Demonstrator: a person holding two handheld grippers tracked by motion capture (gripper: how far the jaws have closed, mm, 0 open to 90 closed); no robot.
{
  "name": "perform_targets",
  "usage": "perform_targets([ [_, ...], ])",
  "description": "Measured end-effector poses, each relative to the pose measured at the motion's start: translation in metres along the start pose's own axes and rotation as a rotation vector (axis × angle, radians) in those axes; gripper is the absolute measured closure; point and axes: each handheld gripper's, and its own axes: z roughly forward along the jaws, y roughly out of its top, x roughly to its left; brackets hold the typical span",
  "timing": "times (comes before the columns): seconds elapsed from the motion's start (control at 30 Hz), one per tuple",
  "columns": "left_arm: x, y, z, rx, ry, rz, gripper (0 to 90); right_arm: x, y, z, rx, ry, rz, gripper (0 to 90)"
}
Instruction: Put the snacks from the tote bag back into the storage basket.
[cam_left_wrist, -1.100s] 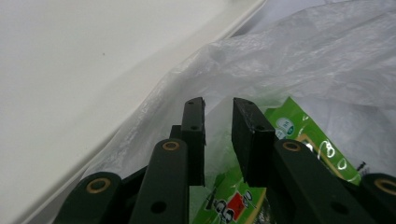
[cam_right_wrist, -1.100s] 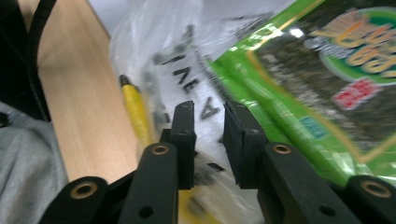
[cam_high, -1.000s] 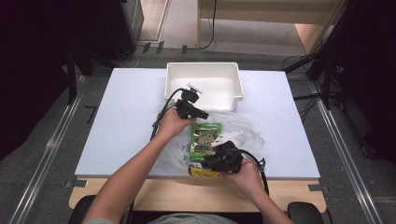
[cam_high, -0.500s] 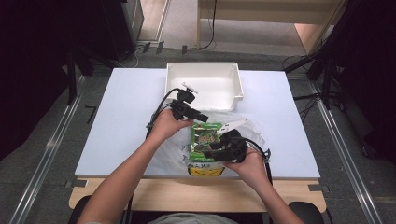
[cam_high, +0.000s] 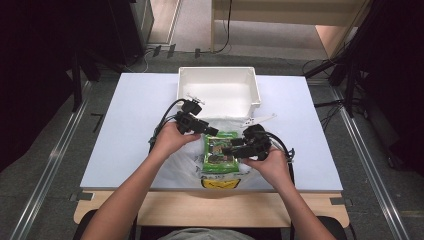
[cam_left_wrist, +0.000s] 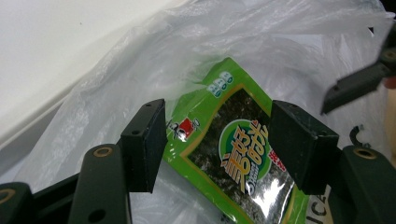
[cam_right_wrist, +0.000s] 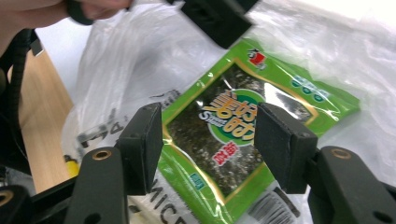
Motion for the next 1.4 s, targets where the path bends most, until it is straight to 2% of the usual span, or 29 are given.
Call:
perform_targets([
  [0.2,-0.002,-0.011,-0.007,-0.011,-0.006,0.012,36.0,-0.01,-0.003,0.0,0.006,-0.056,0.011,42.8],
  [0.33,-0.004,-0.016,-0.008,0.007,-0.021,0.003,35.3,-0.017,-0.003,-0.003,-0.012,-0.083,0.018,49.8],
  [0.4,-0.005,-0.019,-0.01,-0.001,-0.021,0.005,35.5,-0.02,-0.002,-0.004,-0.02,-0.082,0.032,50.1],
  [0.5,-0.008,-0.023,-0.015,-0.023,-0.018,0.003,37.3,-0.021,0.003,-0.005,-0.01,-0.114,0.027,52.4],
  [0.57,-0.01,-0.025,-0.016,-0.023,-0.02,0.008,37.3,-0.021,0.009,-0.005,-0.014,-0.109,0.037,55.9],
  [0.67,-0.014,-0.029,-0.018,-0.015,-0.016,0.006,38.3,-0.024,0.013,-0.001,-0.018,-0.119,0.051,55.2],
  [0.77,-0.018,-0.034,-0.019,-0.017,0.022,0.007,41.4,-0.026,0.013,0.003,-0.035,-0.109,0.072,53.5],
  [0.97,-0.019,-0.046,-0.023,-0.033,-0.002,-0.017,41.9,-0.026,0.008,0.005,-0.022,-0.118,0.073,51.5],
  [1.03,-0.019,-0.048,-0.025,-0.028,0.009,-0.016,43.2,-0.026,0.007,0.004,-0.027,-0.117,0.075,51.1],
  [1.13,-0.018,-0.051,-0.026,-0.024,0.006,-0.025,52.7,-0.024,0.007,0.004,-0.019,-0.119,0.055,50.3],
  [1.23,-0.017,-0.054,-0.027,-0.033,0.002,-0.03,57.9,-0.023,0.007,0.005,-0.017,-0.105,0.052,50.2],
  [1.3,-0.018,-0.056,-0.028,-0.055,-0.002,-0.027,62.4,-0.023,0.007,0.005,-0.006,-0.091,0.048,50.5],
  [1.37,-0.021,-0.059,-0.029,-0.092,-0.001,-0.007,72.3,-0.022,0.006,0.007,0.01,-0.09,0.034,50.6],
  [1.4,-0.021,-0.06,-0.029,-0.092,-0.007,-0.006,78.8,-0.022,0.006,0.008,0.023,-0.095,0.038,50.6],
])
